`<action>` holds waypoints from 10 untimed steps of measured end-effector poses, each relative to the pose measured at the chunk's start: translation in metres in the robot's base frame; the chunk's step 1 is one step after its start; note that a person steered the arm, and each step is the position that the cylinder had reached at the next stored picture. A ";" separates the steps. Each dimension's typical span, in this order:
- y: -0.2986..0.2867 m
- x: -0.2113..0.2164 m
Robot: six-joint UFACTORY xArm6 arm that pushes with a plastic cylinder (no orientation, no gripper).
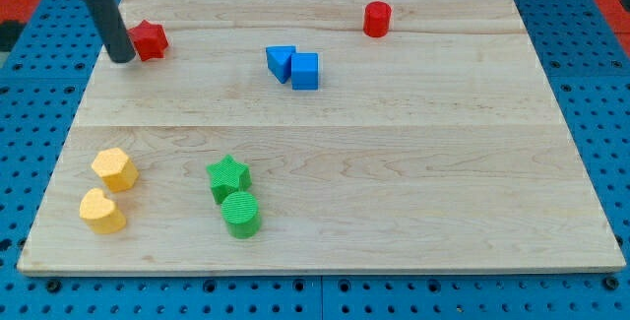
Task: Move the red circle towards right of red star
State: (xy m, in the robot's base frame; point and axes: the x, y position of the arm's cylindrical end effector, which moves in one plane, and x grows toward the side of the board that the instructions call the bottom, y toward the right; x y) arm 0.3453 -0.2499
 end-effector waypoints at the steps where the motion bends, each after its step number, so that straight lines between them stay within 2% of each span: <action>1: 0.010 -0.021; 2: 0.014 -0.063; 3: 0.005 -0.067; 4: 0.002 -0.019; 5: 0.080 -0.029; 7: 0.176 -0.055; 9: 0.379 -0.053; 10: 0.431 -0.085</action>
State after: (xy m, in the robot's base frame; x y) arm 0.2607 0.1813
